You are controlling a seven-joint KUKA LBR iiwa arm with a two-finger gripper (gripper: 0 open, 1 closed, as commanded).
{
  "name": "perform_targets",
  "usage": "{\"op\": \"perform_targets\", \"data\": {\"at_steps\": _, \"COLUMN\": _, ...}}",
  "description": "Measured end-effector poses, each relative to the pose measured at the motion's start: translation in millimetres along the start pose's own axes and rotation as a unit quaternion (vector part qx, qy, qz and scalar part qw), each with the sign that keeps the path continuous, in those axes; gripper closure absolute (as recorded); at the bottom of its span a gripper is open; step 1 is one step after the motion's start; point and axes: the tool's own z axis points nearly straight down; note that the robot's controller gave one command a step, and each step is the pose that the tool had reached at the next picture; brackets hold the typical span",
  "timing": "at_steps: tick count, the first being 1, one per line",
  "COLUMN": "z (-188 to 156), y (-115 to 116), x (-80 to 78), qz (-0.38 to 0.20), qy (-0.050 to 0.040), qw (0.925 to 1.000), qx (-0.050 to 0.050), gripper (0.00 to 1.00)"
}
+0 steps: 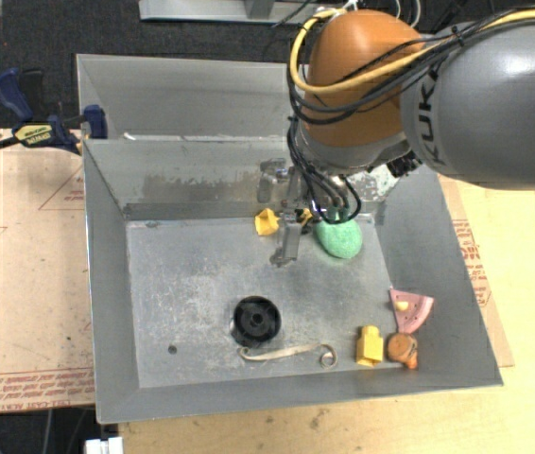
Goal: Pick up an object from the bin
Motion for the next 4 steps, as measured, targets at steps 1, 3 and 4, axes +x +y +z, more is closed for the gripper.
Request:
{"op": "perform_targets", "data": {"at_steps": 1, "z": 0.0, "y": 0.0, "x": 0.0, "qz": 0.000, "qy": 0.0000, "qw": 1.0000, "qx": 0.000, "gripper": 0.00}}
{"op": "perform_targets", "data": {"at_steps": 3, "z": 82.1, "y": -52.6, "x": 11.7, "qz": 0.004, "qy": 0.0010, "qw": 1.0000, "qx": 0.000, "gripper": 0.00}}
{"op": "perform_targets", "data": {"at_steps": 4, "z": 140.7, "y": -54.4, "x": 34.3, "qz": -0.025, "qy": -0.0022, "qw": 0.9997, "qx": 0.002, "gripper": 0.00}}
